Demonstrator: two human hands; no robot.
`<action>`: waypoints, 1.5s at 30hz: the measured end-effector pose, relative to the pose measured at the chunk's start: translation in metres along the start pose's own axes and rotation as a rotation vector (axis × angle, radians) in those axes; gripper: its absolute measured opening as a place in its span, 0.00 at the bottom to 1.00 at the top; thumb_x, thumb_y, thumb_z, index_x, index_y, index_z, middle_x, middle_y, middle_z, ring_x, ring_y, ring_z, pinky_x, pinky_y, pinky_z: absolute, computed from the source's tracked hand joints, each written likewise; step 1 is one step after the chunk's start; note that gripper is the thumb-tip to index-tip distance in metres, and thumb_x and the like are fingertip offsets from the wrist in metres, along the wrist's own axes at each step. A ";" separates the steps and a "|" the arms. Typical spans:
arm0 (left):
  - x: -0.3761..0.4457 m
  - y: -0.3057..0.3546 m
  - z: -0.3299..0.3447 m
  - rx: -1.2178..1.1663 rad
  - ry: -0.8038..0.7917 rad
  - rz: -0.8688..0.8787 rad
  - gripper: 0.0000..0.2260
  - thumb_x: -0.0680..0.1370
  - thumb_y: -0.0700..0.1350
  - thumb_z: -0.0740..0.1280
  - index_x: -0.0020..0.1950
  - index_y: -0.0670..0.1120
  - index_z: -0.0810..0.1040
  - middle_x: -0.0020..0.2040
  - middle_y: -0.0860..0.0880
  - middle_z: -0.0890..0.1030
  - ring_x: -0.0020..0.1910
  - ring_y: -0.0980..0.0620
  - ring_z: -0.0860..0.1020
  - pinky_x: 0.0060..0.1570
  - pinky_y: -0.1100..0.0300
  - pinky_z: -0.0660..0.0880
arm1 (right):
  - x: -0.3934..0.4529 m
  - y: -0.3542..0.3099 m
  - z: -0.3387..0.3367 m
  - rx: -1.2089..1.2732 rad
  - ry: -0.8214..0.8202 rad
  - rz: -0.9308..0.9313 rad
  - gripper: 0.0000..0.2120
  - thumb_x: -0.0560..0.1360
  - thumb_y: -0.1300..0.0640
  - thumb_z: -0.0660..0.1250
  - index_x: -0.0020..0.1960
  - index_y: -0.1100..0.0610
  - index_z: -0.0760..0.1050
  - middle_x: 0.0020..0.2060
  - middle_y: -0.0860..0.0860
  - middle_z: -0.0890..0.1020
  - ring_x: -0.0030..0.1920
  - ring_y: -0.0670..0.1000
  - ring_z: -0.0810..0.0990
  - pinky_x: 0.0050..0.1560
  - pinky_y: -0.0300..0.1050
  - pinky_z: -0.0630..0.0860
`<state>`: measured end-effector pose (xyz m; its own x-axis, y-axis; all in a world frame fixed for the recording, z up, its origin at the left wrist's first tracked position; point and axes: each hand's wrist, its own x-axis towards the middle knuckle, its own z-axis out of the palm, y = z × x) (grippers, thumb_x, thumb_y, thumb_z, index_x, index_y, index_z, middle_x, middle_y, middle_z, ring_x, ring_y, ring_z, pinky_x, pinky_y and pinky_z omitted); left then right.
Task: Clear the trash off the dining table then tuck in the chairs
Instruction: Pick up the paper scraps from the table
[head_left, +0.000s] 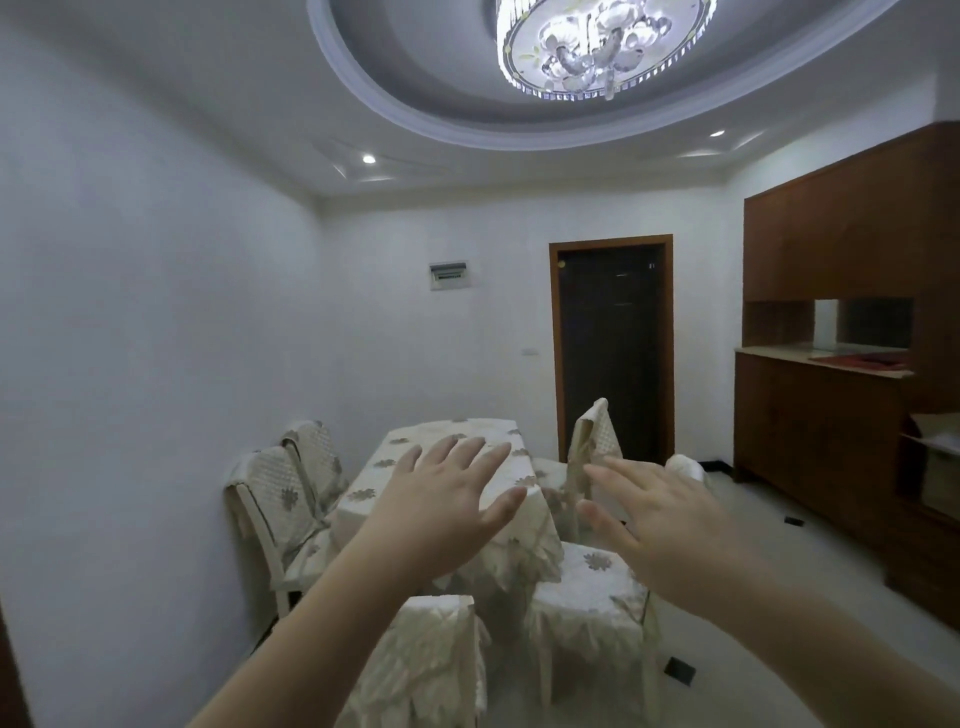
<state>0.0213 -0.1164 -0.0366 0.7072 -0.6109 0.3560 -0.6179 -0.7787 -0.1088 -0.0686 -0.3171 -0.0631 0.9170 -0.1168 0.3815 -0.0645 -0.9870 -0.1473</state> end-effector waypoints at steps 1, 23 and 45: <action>0.011 0.008 0.004 0.001 -0.009 -0.001 0.28 0.79 0.66 0.42 0.78 0.60 0.49 0.79 0.56 0.52 0.78 0.52 0.48 0.75 0.47 0.48 | 0.003 0.013 0.001 0.005 0.009 -0.002 0.29 0.78 0.35 0.42 0.76 0.41 0.51 0.75 0.40 0.57 0.75 0.43 0.53 0.73 0.45 0.49; 0.172 0.035 0.080 -0.029 -0.049 -0.128 0.32 0.76 0.68 0.38 0.79 0.58 0.48 0.79 0.53 0.52 0.78 0.51 0.49 0.76 0.48 0.47 | 0.145 0.134 0.062 0.056 -0.035 -0.009 0.27 0.80 0.36 0.43 0.77 0.41 0.50 0.77 0.41 0.54 0.76 0.45 0.51 0.74 0.47 0.48; 0.368 -0.099 0.260 -0.129 0.034 -0.014 0.25 0.80 0.56 0.45 0.78 0.58 0.52 0.78 0.55 0.57 0.76 0.54 0.55 0.74 0.51 0.53 | 0.357 0.157 0.198 -0.001 0.053 -0.019 0.30 0.77 0.34 0.38 0.77 0.41 0.50 0.78 0.42 0.47 0.76 0.44 0.38 0.69 0.42 0.33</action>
<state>0.4320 -0.3014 -0.1366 0.7057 -0.5930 0.3878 -0.6483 -0.7612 0.0156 0.3262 -0.4922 -0.1312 0.8960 -0.1037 0.4318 -0.0477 -0.9892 -0.1384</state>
